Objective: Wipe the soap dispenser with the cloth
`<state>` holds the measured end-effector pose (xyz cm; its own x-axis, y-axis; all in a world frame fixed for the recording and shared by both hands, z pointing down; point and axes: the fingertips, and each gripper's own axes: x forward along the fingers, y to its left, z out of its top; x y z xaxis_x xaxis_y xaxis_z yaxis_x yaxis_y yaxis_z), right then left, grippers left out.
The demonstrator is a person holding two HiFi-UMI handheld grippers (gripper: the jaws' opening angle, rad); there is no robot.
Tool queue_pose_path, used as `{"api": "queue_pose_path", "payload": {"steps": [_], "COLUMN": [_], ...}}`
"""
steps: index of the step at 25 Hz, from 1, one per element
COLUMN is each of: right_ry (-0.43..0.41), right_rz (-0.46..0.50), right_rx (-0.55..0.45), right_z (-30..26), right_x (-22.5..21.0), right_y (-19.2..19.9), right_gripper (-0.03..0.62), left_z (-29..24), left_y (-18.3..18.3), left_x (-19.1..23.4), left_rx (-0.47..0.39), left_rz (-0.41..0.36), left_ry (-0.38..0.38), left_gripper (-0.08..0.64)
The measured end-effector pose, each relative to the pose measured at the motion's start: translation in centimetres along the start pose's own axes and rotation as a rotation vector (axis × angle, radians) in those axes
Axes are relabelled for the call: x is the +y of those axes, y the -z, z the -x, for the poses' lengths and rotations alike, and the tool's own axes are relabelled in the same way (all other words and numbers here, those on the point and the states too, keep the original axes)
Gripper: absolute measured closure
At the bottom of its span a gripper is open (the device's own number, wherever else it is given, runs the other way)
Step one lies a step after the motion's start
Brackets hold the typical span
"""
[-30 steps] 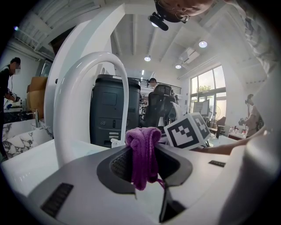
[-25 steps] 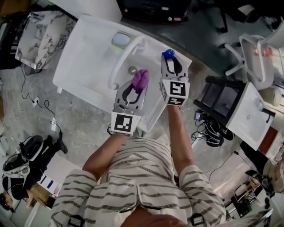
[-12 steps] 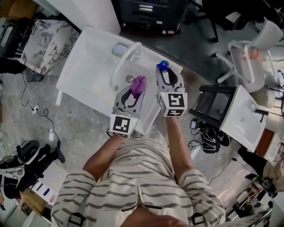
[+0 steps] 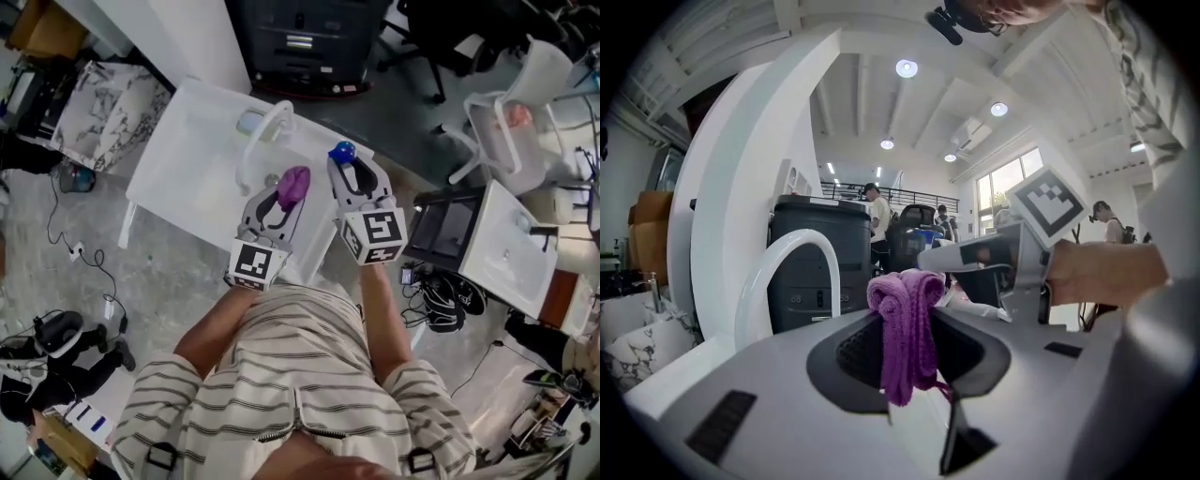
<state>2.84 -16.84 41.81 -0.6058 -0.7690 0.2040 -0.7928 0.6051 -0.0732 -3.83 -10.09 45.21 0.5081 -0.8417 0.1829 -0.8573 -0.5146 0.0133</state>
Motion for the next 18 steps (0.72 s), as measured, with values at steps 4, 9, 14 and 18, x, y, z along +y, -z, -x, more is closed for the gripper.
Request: {"api": "queue_pose_path", "payload": {"steps": [4,9,14,18], "right_ry": [0.001,0.011,0.016,0.027], "right_rz": [-0.002,-0.014,-0.007,-0.008], "right_rx": [-0.003,-0.007,-0.013,-0.020], "right_z": [1.2,2.1,2.6,3.1], "right_x": [0.8,1.5,2.2,2.8], "right_y": [-1.3,-2.0,-2.7,-3.1], "right_gripper": [0.459,0.459,0.459,0.459], "left_z": [0.3,0.5,0.6,1.2], "left_y": [-1.4,-2.3,-3.0,-3.3], "left_x": [-0.4,-0.9,-1.2,-1.4], "left_rx": [-0.029,-0.049,-0.066,-0.078], "left_rz": [-0.017,-0.037,-0.050,-0.060], "left_ry": [0.020,0.051,0.062,0.070], "left_gripper": [0.443,0.443,0.443,0.443]}}
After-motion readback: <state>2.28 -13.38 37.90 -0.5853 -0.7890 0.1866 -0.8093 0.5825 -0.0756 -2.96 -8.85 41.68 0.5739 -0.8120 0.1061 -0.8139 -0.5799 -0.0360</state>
